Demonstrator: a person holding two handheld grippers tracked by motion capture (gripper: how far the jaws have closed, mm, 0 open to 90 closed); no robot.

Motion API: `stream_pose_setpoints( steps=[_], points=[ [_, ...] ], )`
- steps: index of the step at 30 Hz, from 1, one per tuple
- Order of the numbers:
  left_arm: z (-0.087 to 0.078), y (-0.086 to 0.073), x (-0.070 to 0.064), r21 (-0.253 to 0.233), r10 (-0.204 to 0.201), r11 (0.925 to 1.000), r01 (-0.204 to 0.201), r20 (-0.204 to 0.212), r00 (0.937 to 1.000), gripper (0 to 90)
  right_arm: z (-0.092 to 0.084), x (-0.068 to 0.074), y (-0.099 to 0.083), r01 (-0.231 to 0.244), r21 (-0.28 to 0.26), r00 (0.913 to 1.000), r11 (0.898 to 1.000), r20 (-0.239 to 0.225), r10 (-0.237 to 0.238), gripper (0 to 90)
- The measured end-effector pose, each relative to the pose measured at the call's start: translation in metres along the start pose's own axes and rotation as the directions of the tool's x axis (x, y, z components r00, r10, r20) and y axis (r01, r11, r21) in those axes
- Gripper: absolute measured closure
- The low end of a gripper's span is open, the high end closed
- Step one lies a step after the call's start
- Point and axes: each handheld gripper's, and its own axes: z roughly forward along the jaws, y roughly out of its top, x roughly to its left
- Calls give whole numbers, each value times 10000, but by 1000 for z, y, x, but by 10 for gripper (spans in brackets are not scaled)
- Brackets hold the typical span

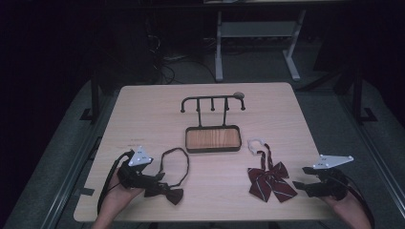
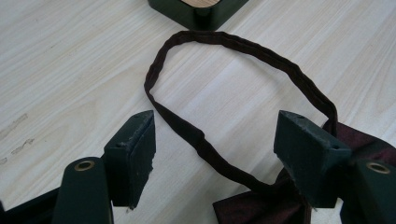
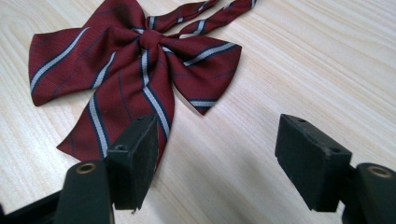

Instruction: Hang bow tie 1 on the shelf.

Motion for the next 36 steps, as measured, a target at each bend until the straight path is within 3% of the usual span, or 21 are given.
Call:
stream_pose_setpoints(
  steps=[6,10,16,36],
  points=[
    [0,0,0,2,86,10000,-86,31,10000,301,1,2,2,-132,11,9999,9999,-88,132,294],
    [1,2,0,34,190,9998,-190,68,9998,304,0,4,7,100,61,9999,9999,-66,-99,292],
    [1,2,1,6,137,9999,-137,97,9999,307,-7,9,23,288,34,9994,9996,-182,-288,291],
    [-1,2,1,-79,255,9996,-254,115,9996,306,-2,23,83,1042,648,9929,9924,-642,-1001,296]
  ],
)
